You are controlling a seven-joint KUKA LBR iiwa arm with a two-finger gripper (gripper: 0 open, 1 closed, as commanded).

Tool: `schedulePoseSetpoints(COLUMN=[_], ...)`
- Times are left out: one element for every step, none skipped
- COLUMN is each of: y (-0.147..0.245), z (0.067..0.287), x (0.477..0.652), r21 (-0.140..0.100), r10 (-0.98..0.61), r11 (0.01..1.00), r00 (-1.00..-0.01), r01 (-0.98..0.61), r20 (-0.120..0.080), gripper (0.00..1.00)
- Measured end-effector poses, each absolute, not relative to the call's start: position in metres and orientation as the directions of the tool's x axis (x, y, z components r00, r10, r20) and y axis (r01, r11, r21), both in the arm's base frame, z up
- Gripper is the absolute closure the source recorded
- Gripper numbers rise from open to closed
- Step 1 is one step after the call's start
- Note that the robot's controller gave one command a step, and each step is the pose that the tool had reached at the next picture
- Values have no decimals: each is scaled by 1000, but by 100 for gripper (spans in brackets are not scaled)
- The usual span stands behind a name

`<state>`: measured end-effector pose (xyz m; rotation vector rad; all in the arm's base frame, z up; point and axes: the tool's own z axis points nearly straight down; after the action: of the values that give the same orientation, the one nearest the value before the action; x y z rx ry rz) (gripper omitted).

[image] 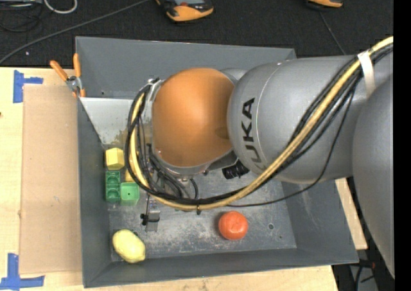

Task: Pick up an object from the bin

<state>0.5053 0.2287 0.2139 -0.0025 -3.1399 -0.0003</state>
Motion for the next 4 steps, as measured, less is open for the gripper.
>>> schedulePoseSetpoints(y=[228, 238, 229, 225], z=[278, 280, 321, 338], x=[509, 533, 527, 550], r21=[-2, 0, -2, -1], r10=[-5, -19, -22, -64], r11=[1000, 1000, 1000, 998], r00=[-1000, -1000, -1000, -998], r01=[-5, -19, -22, -64], r20=[7, 1, 7, 6], gripper=[0, 0, 0, 0])
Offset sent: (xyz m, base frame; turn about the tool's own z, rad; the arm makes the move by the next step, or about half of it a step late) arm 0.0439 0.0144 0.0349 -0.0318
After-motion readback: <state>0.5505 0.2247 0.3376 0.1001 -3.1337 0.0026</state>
